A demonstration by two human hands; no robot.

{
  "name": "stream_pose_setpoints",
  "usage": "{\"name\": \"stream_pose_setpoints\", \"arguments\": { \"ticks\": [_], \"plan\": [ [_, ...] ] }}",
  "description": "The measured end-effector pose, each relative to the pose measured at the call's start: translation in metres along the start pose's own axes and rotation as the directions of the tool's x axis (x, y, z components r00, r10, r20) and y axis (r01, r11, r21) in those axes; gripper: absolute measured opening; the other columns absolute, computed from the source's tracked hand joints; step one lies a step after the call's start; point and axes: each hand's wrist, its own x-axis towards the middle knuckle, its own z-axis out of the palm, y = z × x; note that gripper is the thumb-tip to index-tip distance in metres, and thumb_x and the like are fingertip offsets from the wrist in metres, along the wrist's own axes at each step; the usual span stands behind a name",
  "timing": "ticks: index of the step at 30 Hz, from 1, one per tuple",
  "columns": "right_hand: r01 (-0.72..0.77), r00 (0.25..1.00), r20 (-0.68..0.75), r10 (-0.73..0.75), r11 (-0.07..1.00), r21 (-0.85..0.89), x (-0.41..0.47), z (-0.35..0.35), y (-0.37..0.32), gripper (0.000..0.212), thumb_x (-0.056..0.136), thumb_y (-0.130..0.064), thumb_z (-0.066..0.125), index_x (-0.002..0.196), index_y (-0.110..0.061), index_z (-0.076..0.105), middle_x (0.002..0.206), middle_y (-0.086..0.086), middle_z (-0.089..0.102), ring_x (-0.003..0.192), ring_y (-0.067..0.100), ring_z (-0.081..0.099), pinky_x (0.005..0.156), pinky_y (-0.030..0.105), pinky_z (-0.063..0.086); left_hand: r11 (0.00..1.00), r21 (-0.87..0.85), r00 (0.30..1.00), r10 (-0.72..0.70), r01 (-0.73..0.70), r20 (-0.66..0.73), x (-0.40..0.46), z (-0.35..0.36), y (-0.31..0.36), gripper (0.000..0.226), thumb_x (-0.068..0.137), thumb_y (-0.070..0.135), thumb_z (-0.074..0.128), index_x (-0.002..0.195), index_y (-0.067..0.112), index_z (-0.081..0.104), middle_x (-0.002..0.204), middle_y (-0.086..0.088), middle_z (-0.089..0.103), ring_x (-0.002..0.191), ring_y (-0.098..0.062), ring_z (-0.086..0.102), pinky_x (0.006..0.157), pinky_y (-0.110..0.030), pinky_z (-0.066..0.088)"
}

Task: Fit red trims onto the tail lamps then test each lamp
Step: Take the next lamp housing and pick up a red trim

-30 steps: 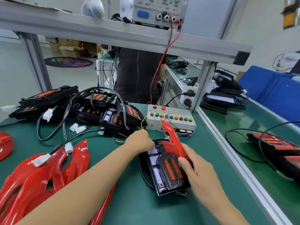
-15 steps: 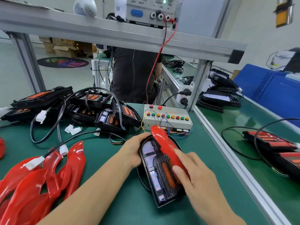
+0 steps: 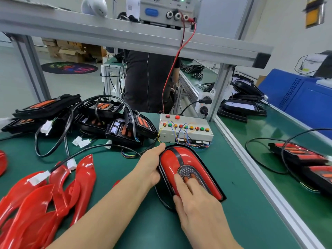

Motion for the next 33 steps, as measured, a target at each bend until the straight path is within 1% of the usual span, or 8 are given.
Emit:
{"name": "stream_pose_setpoints", "arguments": {
  "ticks": [6, 9, 12, 14, 16, 20, 25, 33],
  "plan": [
    [0.033, 0.999, 0.022, -0.035, 0.998, 0.052, -0.005, 0.014, 0.004, 0.061, 0.046, -0.025, 0.096, 0.102, -0.008, 0.076, 0.077, 0.003, 0.067, 0.055, 0.017, 0.063, 0.035, 0.016, 0.041, 1.000, -0.025, 0.998, 0.018, -0.017, 0.052, -0.004, -0.004, -0.006, 0.023, 0.094, 0.027, 0.056, 0.105, 0.008, 0.065, 0.080, -0.013, 0.073, 0.061, -0.024, 0.069, 0.053, -0.033, 0.058],
    [0.013, 0.999, 0.051, -0.019, 0.993, 0.114, -0.004, 0.013, 0.002, 0.060, 0.052, -0.031, 0.095, 0.105, -0.010, 0.076, 0.080, 0.003, 0.067, 0.059, 0.016, 0.065, 0.036, 0.018, 0.042, 0.993, 0.052, 0.992, 0.099, -0.104, 0.083, -0.004, -0.006, -0.009, 0.047, 0.081, 0.007, 0.069, 0.125, 0.013, 0.056, 0.089, -0.011, 0.073, 0.067, -0.023, 0.070, 0.060, -0.033, 0.059],
    [-0.150, 0.970, 0.229, 0.085, 0.947, 0.285, -0.005, 0.000, 0.009, 0.049, 0.084, -0.057, 0.062, 0.123, -0.027, 0.065, 0.101, -0.007, 0.059, 0.088, 0.008, 0.061, 0.065, 0.023, 0.051, 0.987, 0.048, 0.988, 0.148, -0.150, 0.041, -0.004, -0.006, -0.009, 0.067, 0.075, -0.005, 0.069, 0.134, 0.014, 0.046, 0.100, -0.016, 0.069, 0.064, -0.022, 0.069, 0.055, -0.032, 0.057],
    [-0.420, 0.893, 0.364, 0.264, 0.778, 0.467, -0.013, -0.007, 0.023, 0.053, 0.086, -0.073, 0.037, 0.096, -0.031, 0.068, 0.085, -0.018, 0.055, 0.076, -0.002, 0.052, 0.069, 0.015, 0.042, 0.986, 0.046, 0.987, 0.159, -0.159, 0.014, -0.002, -0.008, -0.006, 0.068, 0.074, -0.003, 0.071, 0.135, 0.009, 0.045, 0.110, -0.019, 0.065, 0.070, -0.023, 0.068, 0.056, -0.033, 0.056],
    [-0.608, 0.789, 0.458, 0.410, 0.631, 0.481, -0.022, -0.012, 0.037, 0.059, 0.076, -0.074, 0.044, 0.070, -0.018, 0.063, 0.060, -0.014, 0.054, 0.054, 0.001, 0.046, 0.055, 0.014, 0.036, 0.987, 0.044, 0.988, 0.155, -0.156, 0.014, 0.000, -0.012, -0.002, 0.059, 0.075, 0.000, 0.071, 0.130, 0.004, 0.050, 0.107, -0.020, 0.067, 0.071, -0.024, 0.068, 0.054, -0.033, 0.056],
    [-0.871, 0.491, 0.836, 0.244, 0.099, 0.482, -0.025, -0.007, 0.041, 0.058, 0.057, -0.063, 0.070, 0.086, -0.013, 0.073, 0.076, -0.002, 0.075, 0.065, 0.009, 0.069, 0.058, 0.023, 0.052, 0.988, 0.041, 0.988, 0.145, -0.147, 0.047, -0.001, -0.013, -0.002, 0.031, 0.076, 0.000, 0.068, 0.106, 0.003, 0.061, 0.075, -0.011, 0.072, 0.058, -0.021, 0.069, 0.049, -0.031, 0.055],
    [-0.798, 0.493, 0.861, 0.124, -0.331, 0.504, -0.024, 0.011, 0.028, 0.065, 0.057, -0.036, 0.087, 0.113, -0.011, 0.067, 0.100, 0.005, 0.075, 0.095, 0.024, 0.072, 0.072, 0.028, 0.057, 0.976, 0.012, 0.975, 0.218, -0.219, 0.040, -0.003, -0.011, -0.004, 0.026, 0.077, 0.001, 0.069, 0.102, 0.007, 0.062, 0.076, -0.008, 0.072, 0.060, -0.018, 0.068, 0.052, -0.030, 0.057],
    [-0.691, 0.541, 0.814, 0.211, -0.441, 0.573, -0.019, 0.018, 0.015, 0.077, 0.043, -0.027, 0.090, 0.114, -0.008, 0.066, 0.105, 0.008, 0.074, 0.102, 0.024, 0.069, 0.072, 0.029, 0.059, 0.961, -0.016, 0.953, 0.276, -0.276, 0.123, -0.011, -0.006, -0.002, 0.020, 0.078, 0.006, 0.066, 0.097, 0.011, 0.066, 0.080, -0.008, 0.073, 0.064, -0.018, 0.070, 0.054, -0.031, 0.057]
  ]
}}
